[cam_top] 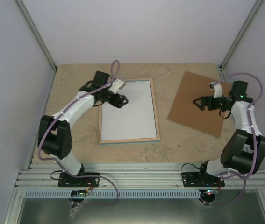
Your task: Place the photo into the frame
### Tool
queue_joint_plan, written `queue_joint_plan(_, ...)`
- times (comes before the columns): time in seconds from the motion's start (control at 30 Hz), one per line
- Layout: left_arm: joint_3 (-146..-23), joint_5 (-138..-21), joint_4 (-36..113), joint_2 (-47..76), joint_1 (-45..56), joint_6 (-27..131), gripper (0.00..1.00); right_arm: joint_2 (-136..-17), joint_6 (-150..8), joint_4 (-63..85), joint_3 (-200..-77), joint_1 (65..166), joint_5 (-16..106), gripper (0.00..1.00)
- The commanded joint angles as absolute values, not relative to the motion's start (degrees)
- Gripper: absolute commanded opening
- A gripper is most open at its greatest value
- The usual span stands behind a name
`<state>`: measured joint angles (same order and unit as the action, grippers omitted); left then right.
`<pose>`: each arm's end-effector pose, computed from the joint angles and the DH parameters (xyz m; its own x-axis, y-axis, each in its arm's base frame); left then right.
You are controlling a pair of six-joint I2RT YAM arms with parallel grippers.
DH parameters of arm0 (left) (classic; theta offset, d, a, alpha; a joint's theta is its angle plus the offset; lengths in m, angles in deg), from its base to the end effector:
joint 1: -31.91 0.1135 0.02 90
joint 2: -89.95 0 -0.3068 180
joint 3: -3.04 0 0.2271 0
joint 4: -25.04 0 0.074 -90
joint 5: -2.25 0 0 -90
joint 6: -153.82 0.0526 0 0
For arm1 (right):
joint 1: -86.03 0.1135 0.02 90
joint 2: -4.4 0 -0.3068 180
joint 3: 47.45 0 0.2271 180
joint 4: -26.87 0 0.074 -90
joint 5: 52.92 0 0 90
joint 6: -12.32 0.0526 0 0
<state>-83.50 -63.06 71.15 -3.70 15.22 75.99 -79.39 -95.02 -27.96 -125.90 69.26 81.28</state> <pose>0.3173 -0.1181 0.2940 -0.6444 0.3932 -0.6558 0.6510 0.7320 -0.2008 0.2677 -0.0424 0.3005 -0.7556 0.0045 -0.6551 -0.3671 0.8253 0.4291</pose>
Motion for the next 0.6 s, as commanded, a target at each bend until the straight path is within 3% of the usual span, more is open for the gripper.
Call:
queue_joint_plan(0.0,-90.6,-64.5,68.6,-10.4,5.8,71.6,0.80,-77.3,-104.3,-35.7,-125.7,61.0,76.1,0.94)
queue_joint_plan(0.23,-106.9,-65.5,66.8,-24.8,-6.4,67.8,0.81,-80.8,-107.2,-35.2,-123.6,49.2,69.9,0.94)
queue_joint_plan(0.4,-119.8,-60.9,68.4,-36.2,-9.6,64.6,0.90,-84.8,-105.0,-30.4,-122.3,43.8,66.1,0.94)
queue_joint_plan(0.57,-125.2,-59.1,65.5,-42.9,-10.7,56.3,0.90,-90.9,-104.6,-29.1,-121.9,42.9,66.4,0.93)
